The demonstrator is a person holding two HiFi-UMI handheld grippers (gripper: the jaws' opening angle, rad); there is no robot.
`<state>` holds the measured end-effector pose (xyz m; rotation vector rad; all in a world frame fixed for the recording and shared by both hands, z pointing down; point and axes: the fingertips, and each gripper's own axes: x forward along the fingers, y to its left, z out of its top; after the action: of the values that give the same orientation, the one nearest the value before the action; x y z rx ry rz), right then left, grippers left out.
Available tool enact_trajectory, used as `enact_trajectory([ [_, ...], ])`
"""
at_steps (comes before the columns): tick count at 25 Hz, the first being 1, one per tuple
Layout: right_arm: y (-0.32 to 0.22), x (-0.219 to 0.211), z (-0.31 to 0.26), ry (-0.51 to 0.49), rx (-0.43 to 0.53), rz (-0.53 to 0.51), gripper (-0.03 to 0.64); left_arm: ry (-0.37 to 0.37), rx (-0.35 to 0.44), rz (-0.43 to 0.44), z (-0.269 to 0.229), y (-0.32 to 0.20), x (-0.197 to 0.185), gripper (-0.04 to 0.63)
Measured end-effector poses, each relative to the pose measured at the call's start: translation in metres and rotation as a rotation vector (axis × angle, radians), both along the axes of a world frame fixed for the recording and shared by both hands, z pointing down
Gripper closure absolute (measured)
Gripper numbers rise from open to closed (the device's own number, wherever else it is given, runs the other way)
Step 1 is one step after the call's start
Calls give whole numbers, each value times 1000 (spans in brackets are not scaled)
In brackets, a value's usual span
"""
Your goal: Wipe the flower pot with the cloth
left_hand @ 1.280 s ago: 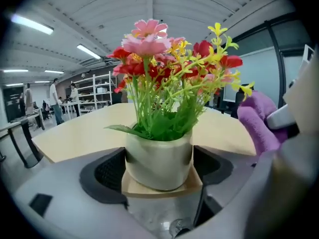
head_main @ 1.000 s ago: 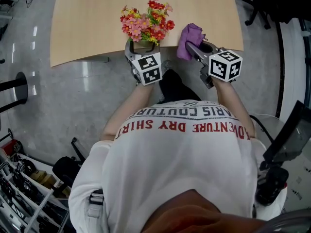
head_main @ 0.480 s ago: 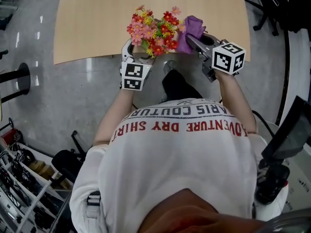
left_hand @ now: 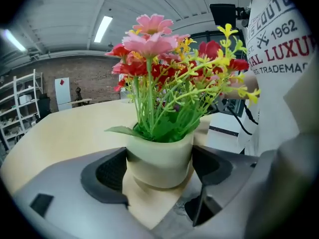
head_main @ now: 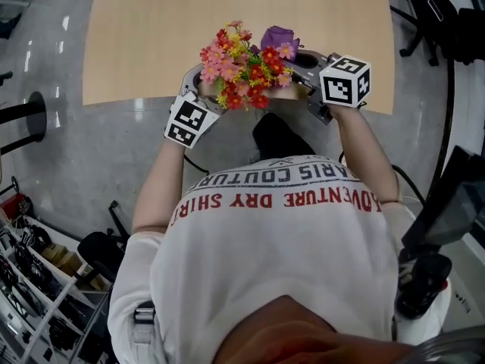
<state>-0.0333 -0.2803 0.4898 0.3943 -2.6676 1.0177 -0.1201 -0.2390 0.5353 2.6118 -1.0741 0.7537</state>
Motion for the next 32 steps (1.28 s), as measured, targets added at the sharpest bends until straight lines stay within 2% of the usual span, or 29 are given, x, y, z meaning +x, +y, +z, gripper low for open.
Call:
enact_trajectory([
  [8,2,-11,6,26,-19,-39,572,17,11,16,-8,5,-2,176],
  [16,-6,-13,12,57,-40,-33,572,24,13,26,-9,4,-2,176],
  [20,-8,-12,26,130,-41,-28,572,21,13,42,-9,7,-1,176],
  [25,-8,-15,44,273,-29,-59,572,19,11,66,-8,8,-3,176],
  [28,-10,-14,50,316,-27,-63,572,14,7,92,-7,5,-4,176],
  [32,-13,-5,47,270,-40,-6,572,-1,3,101,-5,1,-1,176],
])
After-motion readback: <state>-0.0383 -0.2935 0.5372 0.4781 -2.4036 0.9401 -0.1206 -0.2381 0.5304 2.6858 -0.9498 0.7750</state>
